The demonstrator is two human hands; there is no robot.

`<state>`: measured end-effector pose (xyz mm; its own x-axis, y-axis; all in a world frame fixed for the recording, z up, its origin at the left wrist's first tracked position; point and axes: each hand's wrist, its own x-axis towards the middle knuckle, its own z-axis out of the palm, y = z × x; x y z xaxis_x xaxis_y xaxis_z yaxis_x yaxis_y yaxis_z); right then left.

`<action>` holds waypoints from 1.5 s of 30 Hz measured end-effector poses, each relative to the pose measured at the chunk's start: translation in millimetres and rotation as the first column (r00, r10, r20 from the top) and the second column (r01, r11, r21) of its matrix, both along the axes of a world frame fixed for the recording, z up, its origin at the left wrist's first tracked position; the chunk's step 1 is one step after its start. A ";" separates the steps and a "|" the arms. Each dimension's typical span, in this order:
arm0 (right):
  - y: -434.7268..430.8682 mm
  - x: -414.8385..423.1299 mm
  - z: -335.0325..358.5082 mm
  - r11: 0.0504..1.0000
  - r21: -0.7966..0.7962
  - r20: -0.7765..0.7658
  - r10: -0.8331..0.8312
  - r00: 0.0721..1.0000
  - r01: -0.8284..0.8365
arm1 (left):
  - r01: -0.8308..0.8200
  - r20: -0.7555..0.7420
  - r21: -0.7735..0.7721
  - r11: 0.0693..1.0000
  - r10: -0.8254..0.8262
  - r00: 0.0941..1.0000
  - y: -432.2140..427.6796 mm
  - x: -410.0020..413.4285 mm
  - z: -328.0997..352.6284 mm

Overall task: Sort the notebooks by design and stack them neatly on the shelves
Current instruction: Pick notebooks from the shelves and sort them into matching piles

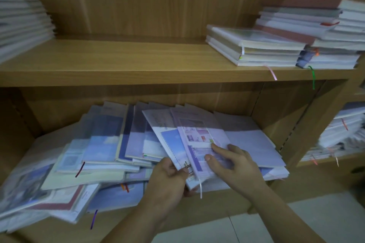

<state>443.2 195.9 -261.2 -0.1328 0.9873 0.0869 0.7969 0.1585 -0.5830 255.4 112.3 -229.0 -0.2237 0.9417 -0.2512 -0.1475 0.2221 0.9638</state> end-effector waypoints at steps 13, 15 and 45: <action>29.6 38.4 -24.2 0.973 0.222 -0.106 -0.039 0.994 0.062 | -0.238 0.032 0.005 0.971 0.238 0.971 14.9 -11.6 -14.9; 37.3 56.8 -39.0 0.998 0.044 0.006 -0.049 0.999 0.049 | -0.205 0.014 -0.008 0.979 0.205 0.979 12.9 -14.2 -13.6; -11.5 36.3 7.9 0.868 0.497 -0.138 0.067 0.988 0.011 | -0.107 -0.057 0.017 0.994 0.107 0.993 -7.0 -20.4 -12.4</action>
